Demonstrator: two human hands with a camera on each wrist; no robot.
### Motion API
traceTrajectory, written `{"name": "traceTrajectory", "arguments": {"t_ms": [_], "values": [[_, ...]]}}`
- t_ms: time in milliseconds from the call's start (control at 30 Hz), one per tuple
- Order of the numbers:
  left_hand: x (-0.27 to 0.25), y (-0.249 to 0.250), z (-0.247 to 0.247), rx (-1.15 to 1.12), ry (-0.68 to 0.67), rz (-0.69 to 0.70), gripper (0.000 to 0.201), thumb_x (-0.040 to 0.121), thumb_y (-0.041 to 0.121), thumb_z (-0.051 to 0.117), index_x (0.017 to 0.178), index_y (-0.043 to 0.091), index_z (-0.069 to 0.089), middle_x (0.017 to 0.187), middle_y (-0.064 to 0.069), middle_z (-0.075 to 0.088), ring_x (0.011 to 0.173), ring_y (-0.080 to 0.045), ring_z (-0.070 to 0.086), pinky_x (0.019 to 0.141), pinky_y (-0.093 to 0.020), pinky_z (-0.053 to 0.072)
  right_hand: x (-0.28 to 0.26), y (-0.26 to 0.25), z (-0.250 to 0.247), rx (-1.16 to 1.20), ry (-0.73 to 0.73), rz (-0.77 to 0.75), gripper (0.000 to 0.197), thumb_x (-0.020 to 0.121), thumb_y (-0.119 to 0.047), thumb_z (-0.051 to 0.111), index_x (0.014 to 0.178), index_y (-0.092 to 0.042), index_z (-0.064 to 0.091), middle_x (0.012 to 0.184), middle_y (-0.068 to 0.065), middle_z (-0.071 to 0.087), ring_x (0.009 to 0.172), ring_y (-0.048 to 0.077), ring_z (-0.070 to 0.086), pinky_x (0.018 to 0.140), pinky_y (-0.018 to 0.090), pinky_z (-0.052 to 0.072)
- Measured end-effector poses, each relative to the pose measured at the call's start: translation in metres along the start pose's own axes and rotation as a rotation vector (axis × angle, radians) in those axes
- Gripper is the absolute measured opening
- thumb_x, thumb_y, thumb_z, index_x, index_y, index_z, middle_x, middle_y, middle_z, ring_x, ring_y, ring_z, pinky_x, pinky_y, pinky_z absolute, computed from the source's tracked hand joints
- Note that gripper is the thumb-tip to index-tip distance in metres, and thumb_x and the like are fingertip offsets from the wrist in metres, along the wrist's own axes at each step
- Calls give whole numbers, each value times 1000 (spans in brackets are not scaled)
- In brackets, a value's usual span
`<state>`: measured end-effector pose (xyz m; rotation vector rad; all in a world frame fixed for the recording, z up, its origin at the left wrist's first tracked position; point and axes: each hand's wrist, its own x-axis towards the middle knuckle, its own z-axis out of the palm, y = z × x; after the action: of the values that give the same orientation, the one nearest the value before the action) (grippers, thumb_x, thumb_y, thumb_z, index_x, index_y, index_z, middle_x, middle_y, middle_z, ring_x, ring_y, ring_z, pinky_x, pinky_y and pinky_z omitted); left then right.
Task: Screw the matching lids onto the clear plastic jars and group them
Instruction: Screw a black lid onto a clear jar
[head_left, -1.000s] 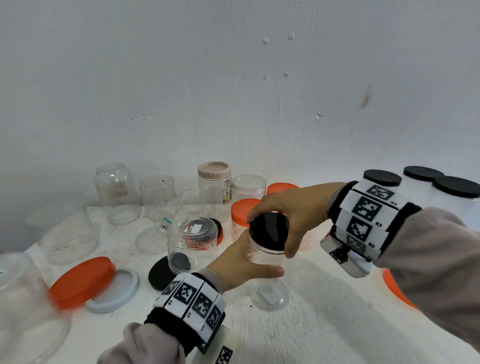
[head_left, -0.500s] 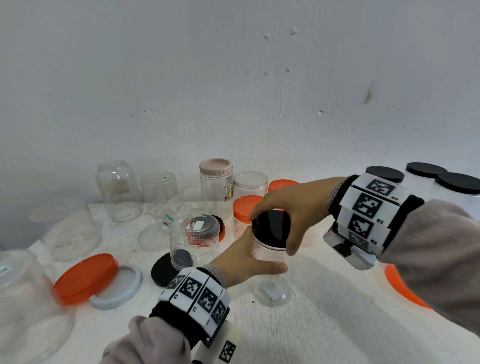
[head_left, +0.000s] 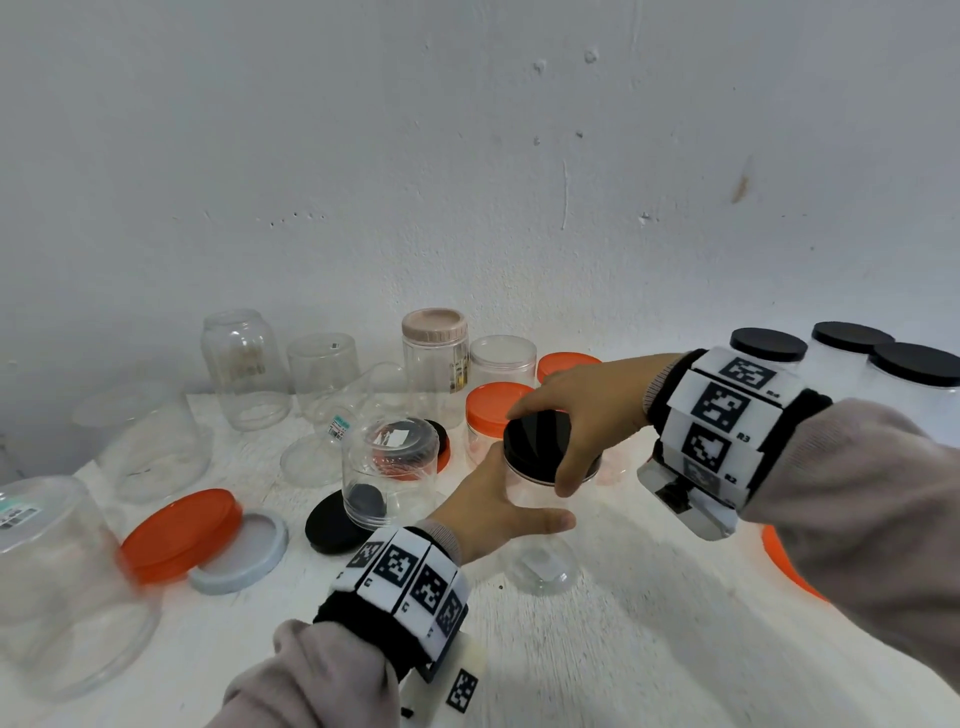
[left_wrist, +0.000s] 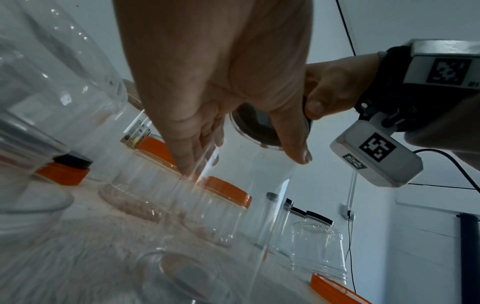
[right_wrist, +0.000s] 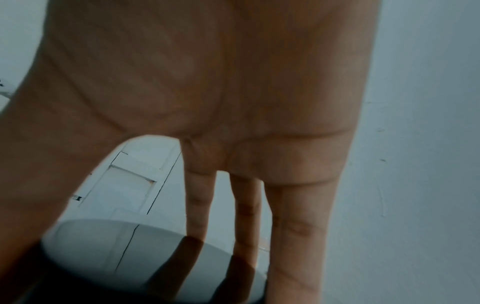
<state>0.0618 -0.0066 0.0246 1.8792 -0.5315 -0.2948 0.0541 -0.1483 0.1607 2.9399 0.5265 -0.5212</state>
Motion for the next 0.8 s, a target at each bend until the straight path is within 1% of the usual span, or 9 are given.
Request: {"name": "traceTrajectory", "arguments": {"t_ms": [167,233,300,333,467,533,633,700,800], "values": [[-2,0,2,29,31,-3,96,70,33,84,146,29,25,141,12,44,130,-8,41,108,-29,34,5,0,2,10,21,25,78,61,-71,70,126,-34,49,111,-8,58,93,15,63,79,35,55],[-2,0,3,31,46,-6,94,70,34,84,145,30,26,139,14,45,128,-7,42,103,-26,34,5,-2,5,-7,59,54,79,60,-79,63,118,-28,52,99,-8,58,74,10,62,61,26,50],[-3,1,4,19,53,-14,94,69,33,84,144,31,27,139,15,45,128,-5,41,101,-25,33,5,-2,6,-33,87,66,82,61,-83,58,117,-24,53,94,-8,57,68,7,57,53,23,41],[-3,1,4,19,55,-18,95,69,33,84,144,30,27,139,15,45,128,-5,41,102,-26,34,6,-1,6,-30,79,62,84,61,-83,58,120,-24,51,99,-8,57,76,8,57,56,24,42],[-2,1,6,20,73,-39,97,68,35,85,145,28,26,141,13,44,131,-8,40,106,-27,32,1,6,-1,26,-28,-22,91,67,-62,73,143,-40,29,132,-10,42,123,18,43,98,39,44],[-2,0,7,25,77,-46,99,68,37,84,146,28,25,143,12,42,132,-8,38,104,-26,30,0,6,-3,28,-29,-80,83,71,-50,76,141,-41,32,124,-12,41,123,18,42,98,40,45],[-3,1,8,27,91,-52,101,66,40,85,146,27,25,143,12,42,132,-9,38,109,-30,31,3,9,-3,41,-5,-105,76,70,-54,76,136,-41,41,117,-14,44,115,16,47,95,38,47],[-4,1,8,22,97,-56,101,65,40,85,145,28,25,141,12,44,131,-9,39,111,-34,33,5,10,-1,57,7,-80,74,67,-64,72,130,-39,45,116,-11,51,105,16,56,88,36,52],[-5,0,9,5,106,-63,96,68,36,85,144,33,26,136,17,45,126,-3,41,101,-26,35,8,7,5,39,67,-31,74,64,-78,62,118,-29,50,95,-9,55,75,7,57,59,24,46]]}}
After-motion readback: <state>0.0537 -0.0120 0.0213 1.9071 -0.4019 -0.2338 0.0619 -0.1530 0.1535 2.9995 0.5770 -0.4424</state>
